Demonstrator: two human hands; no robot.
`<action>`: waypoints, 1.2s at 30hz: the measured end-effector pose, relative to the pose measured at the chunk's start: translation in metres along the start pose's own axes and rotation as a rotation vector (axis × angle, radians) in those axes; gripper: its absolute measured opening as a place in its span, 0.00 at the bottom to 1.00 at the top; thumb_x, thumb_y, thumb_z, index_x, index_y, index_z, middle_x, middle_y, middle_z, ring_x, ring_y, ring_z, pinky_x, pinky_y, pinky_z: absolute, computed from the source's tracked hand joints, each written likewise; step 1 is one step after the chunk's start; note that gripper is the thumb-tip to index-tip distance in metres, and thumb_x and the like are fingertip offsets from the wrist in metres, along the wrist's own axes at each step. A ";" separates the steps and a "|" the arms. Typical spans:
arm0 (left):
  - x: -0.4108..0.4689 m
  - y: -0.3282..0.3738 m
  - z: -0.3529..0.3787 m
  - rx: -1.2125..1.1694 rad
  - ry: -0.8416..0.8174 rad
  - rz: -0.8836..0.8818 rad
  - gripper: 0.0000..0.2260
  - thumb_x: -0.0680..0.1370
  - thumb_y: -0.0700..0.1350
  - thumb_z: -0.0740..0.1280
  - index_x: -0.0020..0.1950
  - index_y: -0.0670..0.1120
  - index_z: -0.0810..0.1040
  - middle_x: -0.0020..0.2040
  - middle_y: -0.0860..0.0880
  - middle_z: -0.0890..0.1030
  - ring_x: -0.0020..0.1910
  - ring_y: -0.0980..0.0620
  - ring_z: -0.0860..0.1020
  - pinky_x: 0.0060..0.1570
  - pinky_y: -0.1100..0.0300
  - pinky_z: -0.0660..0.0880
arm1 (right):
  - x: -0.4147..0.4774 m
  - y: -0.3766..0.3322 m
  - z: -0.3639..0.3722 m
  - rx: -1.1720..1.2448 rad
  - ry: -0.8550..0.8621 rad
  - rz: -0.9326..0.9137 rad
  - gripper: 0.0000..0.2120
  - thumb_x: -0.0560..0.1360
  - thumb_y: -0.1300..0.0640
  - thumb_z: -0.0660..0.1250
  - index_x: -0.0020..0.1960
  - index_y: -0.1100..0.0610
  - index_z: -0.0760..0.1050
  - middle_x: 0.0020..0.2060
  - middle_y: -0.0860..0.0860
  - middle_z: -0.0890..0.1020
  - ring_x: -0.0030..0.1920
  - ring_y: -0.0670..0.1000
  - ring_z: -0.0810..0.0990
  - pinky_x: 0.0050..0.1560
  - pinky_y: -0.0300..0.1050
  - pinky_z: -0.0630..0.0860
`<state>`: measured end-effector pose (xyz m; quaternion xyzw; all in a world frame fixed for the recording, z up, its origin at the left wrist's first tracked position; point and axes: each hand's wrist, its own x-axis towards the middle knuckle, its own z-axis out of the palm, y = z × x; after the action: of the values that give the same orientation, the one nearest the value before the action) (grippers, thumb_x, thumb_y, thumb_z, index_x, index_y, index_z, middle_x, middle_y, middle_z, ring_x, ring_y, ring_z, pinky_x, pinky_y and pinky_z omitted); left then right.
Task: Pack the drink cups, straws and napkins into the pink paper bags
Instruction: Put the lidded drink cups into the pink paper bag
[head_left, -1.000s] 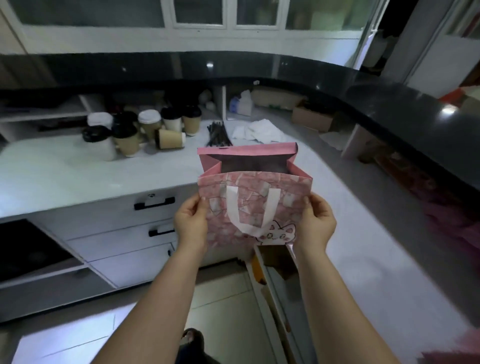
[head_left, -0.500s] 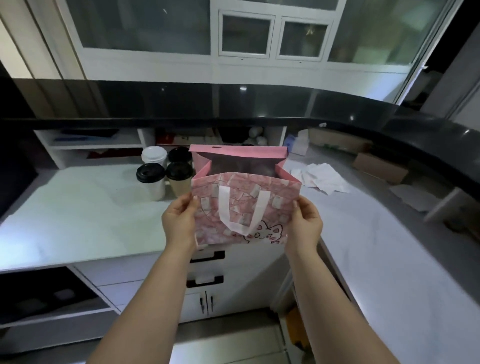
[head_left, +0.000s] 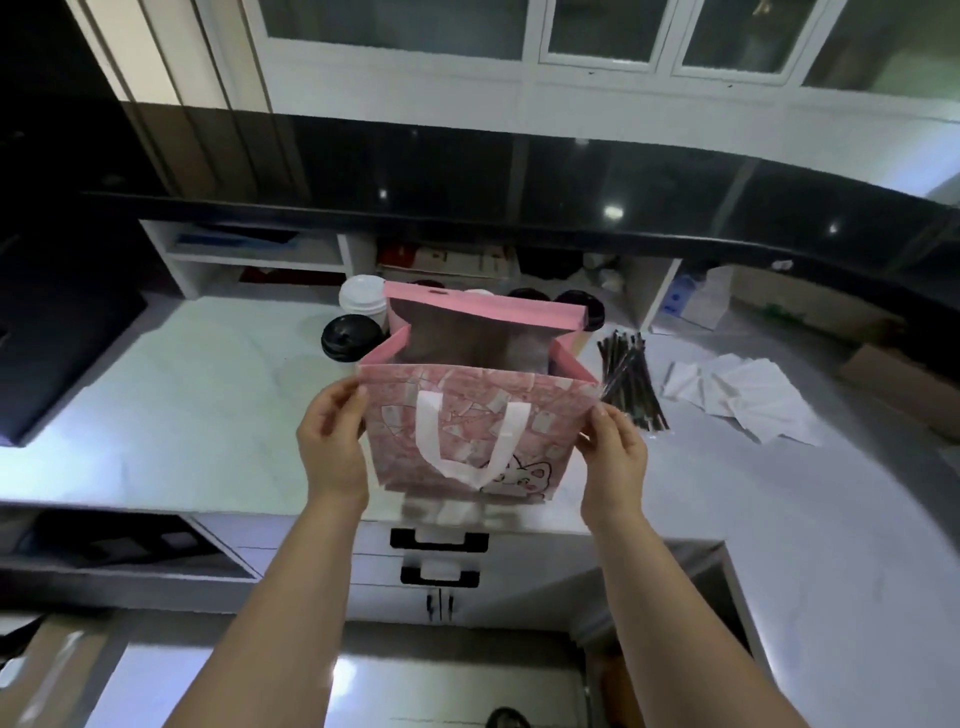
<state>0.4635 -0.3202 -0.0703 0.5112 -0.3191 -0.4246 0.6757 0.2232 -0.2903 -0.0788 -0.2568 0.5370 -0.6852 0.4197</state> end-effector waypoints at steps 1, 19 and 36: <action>0.002 0.002 0.001 0.009 0.007 0.027 0.06 0.80 0.38 0.65 0.48 0.48 0.81 0.43 0.54 0.82 0.45 0.56 0.80 0.50 0.55 0.76 | 0.009 -0.005 -0.001 0.003 -0.017 -0.007 0.09 0.80 0.60 0.62 0.44 0.58 0.78 0.38 0.50 0.82 0.40 0.47 0.80 0.45 0.43 0.77; 0.082 0.075 0.155 1.426 -0.602 0.536 0.14 0.75 0.57 0.65 0.59 0.61 0.77 0.58 0.56 0.79 0.59 0.49 0.75 0.59 0.46 0.73 | 0.181 -0.055 0.029 -0.632 -0.465 -0.102 0.13 0.77 0.72 0.62 0.56 0.60 0.79 0.50 0.54 0.81 0.42 0.43 0.79 0.33 0.27 0.74; 0.093 0.050 0.171 1.555 -0.638 0.590 0.20 0.77 0.62 0.55 0.56 0.55 0.81 0.53 0.56 0.82 0.53 0.53 0.77 0.51 0.48 0.74 | 0.230 0.033 0.036 -1.013 -0.982 -0.170 0.15 0.72 0.58 0.71 0.58 0.52 0.79 0.51 0.49 0.84 0.51 0.50 0.82 0.54 0.52 0.79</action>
<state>0.3681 -0.4706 0.0241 0.5797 -0.8086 -0.0190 0.0986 0.1430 -0.5071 -0.1221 -0.7404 0.5165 -0.1868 0.3875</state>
